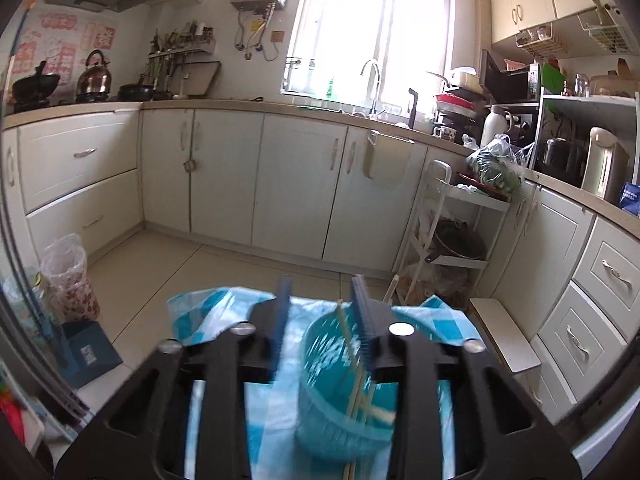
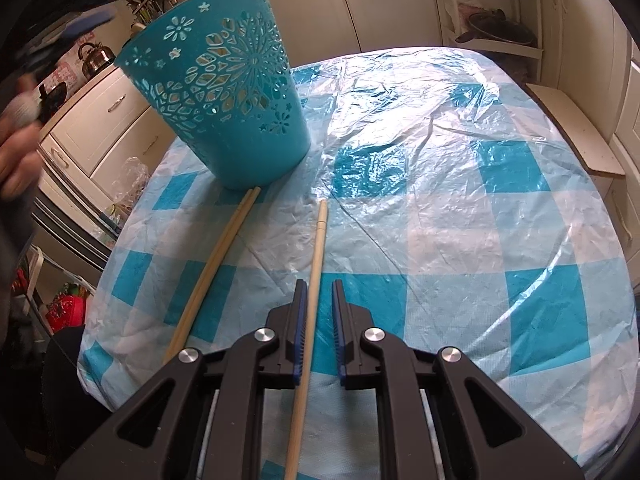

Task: Organize utensils
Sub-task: 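Lift the left tool's chopstick over the teal basket and release it inside, then carry the right tool's chopstick over the teal basket and release it inside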

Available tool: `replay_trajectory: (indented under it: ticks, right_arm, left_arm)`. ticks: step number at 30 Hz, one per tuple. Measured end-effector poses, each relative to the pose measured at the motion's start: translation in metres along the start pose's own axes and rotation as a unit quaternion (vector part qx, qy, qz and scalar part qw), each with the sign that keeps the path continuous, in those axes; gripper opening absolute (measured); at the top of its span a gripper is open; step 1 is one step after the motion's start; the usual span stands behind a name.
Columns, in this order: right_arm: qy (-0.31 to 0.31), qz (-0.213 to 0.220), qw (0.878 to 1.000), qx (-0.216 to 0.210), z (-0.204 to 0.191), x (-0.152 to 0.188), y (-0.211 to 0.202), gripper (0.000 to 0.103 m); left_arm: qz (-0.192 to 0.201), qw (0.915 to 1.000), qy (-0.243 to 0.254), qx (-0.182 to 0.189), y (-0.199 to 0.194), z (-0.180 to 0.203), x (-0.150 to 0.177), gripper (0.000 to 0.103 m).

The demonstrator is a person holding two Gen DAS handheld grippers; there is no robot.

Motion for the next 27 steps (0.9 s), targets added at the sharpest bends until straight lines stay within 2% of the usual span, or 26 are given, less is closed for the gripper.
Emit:
replay_trajectory:
  ticks: [4, 6, 10, 14, 17, 21, 24, 27]
  right_arm:
    - [-0.016, 0.013, 1.000, 0.008, -0.003, 0.001, 0.000, 0.023]
    - [-0.021, 0.017, 1.000, 0.012, -0.003, 0.001, 0.000, 0.023]
    - [-0.018, 0.022, 0.999, 0.017, -0.001, -0.003, 0.002, 0.023]
    - [-0.019, 0.021, 0.999, 0.026, -0.002, -0.008, 0.007, 0.023]
    - [-0.025, 0.020, 0.999, 0.035, -0.008, -0.013, 0.014, 0.023]
    - [-0.048, 0.023, 0.997, 0.062, -0.015, -0.015, 0.020, 0.023]
    - [-0.063, 0.014, 0.995, 0.075, -0.017, -0.013, 0.021, 0.007]
    - [-0.071, 0.005, 0.995, 0.073, -0.017, -0.009, 0.016, 0.007]
  left_arm:
    - [-0.017, 0.9998, -0.011, -0.002, -0.039, -0.014, 0.028, 0.055]
    - [-0.033, 0.9992, -0.020, -0.003, -0.055, -0.022, 0.048, 0.060]
    - [-0.082, 0.9963, -0.026, 0.002, -0.087, -0.034, 0.100, 0.063]
    - [-0.111, 0.9937, -0.019, 0.005, -0.106, -0.047, 0.131, 0.064]
    - [-0.118, 0.9927, -0.024, 0.006, -0.115, -0.057, 0.143, 0.065]
    - [-0.119, 0.9922, -0.033, 0.012, -0.117, -0.064, 0.142, 0.066]
    - [-0.116, 0.9924, -0.039, 0.016, -0.120, -0.069, 0.140, 0.066]
    - [-0.114, 0.9925, -0.042, 0.019, -0.120, -0.068, 0.135, 0.066]
Point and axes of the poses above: each gripper's, at about its wrist camera, not at the fingertips, and y roughly the way its jaws point, z to its right, x to its underside, the point moved 10 cm from there along y, roughly the way its jaws point, and after that the axes turned 13 degrees about y, right-handed, at the moved point
